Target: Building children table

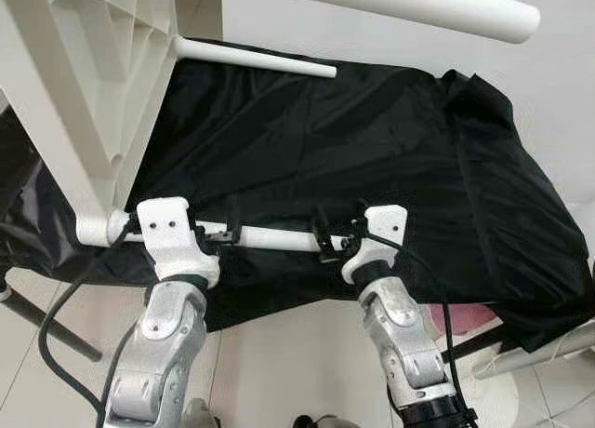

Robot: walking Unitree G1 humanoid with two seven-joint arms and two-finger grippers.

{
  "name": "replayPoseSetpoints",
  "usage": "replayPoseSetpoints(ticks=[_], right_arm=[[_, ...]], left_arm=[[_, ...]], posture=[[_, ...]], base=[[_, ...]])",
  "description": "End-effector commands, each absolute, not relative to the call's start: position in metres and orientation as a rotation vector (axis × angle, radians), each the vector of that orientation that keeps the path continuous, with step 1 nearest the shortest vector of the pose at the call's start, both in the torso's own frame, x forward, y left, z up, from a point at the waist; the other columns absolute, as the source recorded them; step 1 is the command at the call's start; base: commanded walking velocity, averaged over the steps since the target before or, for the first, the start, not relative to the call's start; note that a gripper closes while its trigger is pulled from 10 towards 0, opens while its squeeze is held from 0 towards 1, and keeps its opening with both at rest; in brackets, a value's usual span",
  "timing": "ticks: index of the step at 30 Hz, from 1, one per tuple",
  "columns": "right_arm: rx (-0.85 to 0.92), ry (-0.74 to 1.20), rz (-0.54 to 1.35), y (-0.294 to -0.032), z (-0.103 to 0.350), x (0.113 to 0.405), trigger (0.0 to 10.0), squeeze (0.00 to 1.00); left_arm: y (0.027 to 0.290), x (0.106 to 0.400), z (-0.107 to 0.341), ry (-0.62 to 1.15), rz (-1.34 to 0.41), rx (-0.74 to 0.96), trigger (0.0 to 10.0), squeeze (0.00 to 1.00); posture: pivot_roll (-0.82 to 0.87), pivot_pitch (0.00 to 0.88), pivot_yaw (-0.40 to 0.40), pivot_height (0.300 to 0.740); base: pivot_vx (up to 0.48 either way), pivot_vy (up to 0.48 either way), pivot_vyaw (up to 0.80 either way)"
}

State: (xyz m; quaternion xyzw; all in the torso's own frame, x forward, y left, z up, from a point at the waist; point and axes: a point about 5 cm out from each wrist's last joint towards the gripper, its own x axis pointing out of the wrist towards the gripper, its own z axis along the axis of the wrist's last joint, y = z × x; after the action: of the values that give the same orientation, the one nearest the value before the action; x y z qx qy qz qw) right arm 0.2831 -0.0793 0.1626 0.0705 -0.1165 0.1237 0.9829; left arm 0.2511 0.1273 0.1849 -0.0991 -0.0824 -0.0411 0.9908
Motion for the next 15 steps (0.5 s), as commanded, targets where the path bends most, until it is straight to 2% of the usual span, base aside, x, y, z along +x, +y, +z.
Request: replayPoseSetpoints(ticks=[1,15], right_arm=[[0.242,-0.226,0.243,-0.0590,0.1638,0.2811,10.0,0.00],[0.196,-0.243,0.240,-0.0630,0.1703,0.2842,10.0,0.00]], left_arm=[[0.1205,0.2518,0.1895,-0.192,-0.138,-0.184,10.0,0.00],[0.1161,0.2612,0.1955,-0.225,-0.138,-0.248,10.0,0.00]], posture=[[0.27,0.091,-0.086,0.740],[0.26,0.076,-0.089,0.740]], base=[[0.000,0.000,0.00],[0.000,0.000,0.00]])
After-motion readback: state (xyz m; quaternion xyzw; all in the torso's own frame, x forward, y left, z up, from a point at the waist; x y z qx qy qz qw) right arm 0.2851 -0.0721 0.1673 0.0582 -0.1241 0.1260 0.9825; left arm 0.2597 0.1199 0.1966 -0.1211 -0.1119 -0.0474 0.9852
